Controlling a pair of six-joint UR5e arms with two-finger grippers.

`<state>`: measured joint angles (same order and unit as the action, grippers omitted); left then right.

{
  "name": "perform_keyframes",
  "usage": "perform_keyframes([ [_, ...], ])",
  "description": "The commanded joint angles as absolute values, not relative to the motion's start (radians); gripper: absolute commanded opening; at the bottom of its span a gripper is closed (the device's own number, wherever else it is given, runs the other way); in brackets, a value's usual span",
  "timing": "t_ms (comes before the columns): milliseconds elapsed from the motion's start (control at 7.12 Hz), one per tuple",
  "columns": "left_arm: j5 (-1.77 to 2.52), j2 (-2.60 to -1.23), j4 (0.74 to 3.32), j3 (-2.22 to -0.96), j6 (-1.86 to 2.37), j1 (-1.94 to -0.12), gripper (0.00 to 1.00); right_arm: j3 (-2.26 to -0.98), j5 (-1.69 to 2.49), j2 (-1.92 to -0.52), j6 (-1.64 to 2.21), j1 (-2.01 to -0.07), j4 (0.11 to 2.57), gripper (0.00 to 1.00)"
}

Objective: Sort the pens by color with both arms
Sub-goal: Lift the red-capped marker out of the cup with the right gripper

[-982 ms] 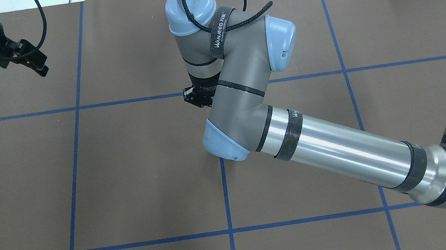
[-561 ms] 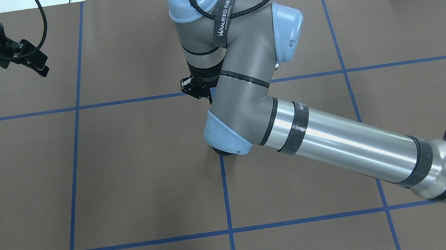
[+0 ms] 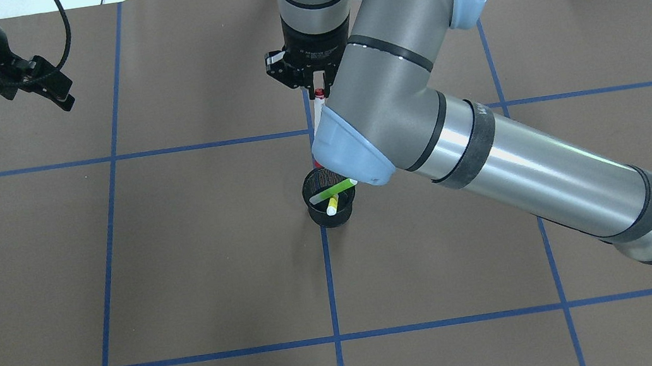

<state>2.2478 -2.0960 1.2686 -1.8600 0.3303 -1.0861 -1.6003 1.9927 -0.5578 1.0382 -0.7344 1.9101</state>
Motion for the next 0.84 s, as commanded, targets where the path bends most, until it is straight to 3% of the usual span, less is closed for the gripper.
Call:
perform_keyframes([
  [0,2.252,-2.097,1.269,-1.87,0.351,-1.086,0.99,-1.623,1.861,-0.554,1.039,-0.755,1.907,0.0],
  [421,2.252,-2.097,1.269,-1.871,0.35,-1.086,0.99,-1.596,1.67,-0.581,1.046,-0.765,1.769,0.0],
  [702,2.252,-2.095,1.269,-1.873,0.351,-1.086,0.99,-1.46,1.521,-0.589,1.219,-0.756,1.576,0.0],
])
